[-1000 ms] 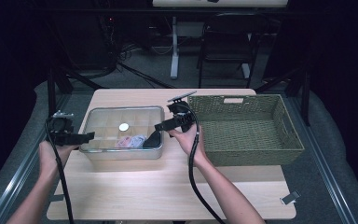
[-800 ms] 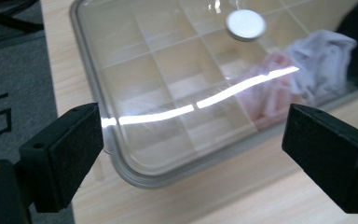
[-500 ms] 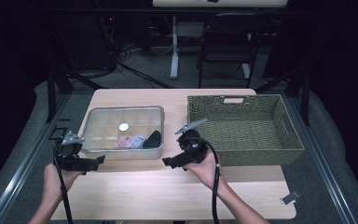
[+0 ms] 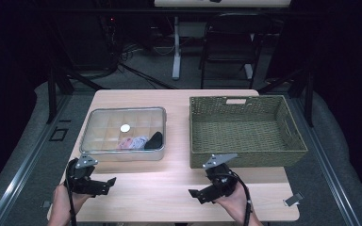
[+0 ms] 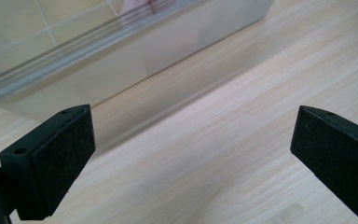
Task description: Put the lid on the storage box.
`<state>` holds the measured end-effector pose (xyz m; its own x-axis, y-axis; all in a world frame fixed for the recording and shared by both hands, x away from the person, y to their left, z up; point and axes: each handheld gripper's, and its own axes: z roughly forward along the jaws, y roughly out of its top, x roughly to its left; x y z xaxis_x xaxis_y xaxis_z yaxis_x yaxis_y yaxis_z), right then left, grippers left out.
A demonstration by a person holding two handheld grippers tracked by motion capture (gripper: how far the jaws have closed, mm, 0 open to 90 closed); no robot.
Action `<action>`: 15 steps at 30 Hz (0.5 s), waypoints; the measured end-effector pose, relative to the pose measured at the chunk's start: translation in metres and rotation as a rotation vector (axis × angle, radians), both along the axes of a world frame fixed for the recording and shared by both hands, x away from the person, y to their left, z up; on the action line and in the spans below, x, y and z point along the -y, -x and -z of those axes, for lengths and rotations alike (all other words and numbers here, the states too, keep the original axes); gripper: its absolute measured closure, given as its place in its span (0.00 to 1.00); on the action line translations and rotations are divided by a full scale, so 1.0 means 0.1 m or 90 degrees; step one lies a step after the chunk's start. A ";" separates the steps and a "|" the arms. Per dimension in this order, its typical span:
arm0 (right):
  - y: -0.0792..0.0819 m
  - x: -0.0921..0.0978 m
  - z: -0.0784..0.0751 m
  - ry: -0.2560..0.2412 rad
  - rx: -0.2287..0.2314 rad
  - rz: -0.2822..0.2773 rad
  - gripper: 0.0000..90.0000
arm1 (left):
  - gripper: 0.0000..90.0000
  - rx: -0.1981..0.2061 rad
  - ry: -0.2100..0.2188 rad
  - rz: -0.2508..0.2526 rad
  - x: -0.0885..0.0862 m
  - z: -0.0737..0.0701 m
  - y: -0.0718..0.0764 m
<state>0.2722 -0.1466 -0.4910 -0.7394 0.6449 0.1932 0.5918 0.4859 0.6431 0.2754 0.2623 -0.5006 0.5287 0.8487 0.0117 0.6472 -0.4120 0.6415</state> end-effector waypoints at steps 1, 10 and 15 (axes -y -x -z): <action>0.04 0.08 0.05 0.010 -0.003 0.004 0.05 | 0.00 -0.003 -0.002 0.003 0.00 0.01 0.01; 0.16 0.46 0.34 0.077 -0.021 0.077 0.05 | 0.00 -0.020 -0.008 0.008 0.04 0.21 0.05; 0.13 0.54 0.44 0.028 -0.031 0.078 0.03 | 0.00 -0.002 -0.007 0.021 0.06 0.20 0.06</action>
<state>0.2595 -0.2005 -0.5351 -0.6447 0.7388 0.1966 0.6789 0.4351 0.5914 0.2697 0.2560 -0.5207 0.5565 0.8306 0.0186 0.6356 -0.4400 0.6344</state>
